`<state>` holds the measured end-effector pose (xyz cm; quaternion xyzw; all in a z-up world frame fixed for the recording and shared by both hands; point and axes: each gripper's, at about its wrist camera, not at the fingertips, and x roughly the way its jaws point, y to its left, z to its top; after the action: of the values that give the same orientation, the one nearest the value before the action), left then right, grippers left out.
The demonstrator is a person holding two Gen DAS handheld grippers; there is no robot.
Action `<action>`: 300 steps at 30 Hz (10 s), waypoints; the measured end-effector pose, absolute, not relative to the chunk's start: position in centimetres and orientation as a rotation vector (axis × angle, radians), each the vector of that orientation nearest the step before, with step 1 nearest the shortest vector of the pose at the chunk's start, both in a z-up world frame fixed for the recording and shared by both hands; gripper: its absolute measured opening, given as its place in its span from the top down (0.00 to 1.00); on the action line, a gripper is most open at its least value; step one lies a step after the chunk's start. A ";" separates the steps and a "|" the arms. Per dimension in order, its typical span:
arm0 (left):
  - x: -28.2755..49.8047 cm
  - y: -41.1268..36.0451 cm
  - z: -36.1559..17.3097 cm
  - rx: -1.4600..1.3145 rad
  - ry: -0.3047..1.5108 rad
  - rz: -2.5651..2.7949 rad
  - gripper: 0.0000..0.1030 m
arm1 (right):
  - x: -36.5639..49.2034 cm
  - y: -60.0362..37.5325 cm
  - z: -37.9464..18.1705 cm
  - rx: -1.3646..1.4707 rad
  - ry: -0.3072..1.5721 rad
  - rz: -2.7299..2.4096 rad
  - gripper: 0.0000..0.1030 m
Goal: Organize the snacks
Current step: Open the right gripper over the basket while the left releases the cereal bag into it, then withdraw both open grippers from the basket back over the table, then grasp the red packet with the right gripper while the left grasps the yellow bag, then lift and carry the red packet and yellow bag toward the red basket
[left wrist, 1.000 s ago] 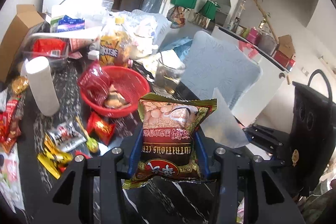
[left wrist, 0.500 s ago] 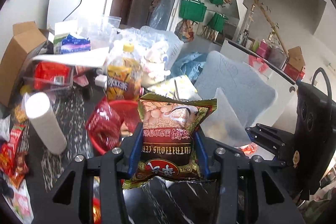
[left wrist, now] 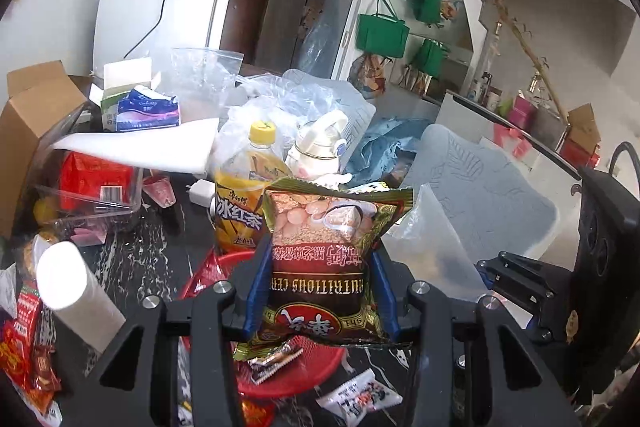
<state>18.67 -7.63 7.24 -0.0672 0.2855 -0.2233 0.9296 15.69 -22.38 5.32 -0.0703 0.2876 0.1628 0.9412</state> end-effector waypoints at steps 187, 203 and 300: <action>8.9 6.8 -6.2 0.021 0.853 -0.316 0.24 | 9.9 -5.4 -9.8 -0.243 0.929 0.639 0.43; 10.9 5.9 -8.5 0.093 0.888 -0.294 0.24 | 9.7 -7.7 -9.6 -0.211 0.939 0.626 0.43; -2.9 -2.8 -2.9 0.007 0.816 -0.443 0.51 | -3.9 -17.1 -4.0 -0.081 0.760 0.559 0.45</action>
<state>-2.89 -2.77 -2.94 0.0033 0.3937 -0.2137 0.8941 -3.89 -17.14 -3.99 -0.0389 0.3658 0.2694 0.8900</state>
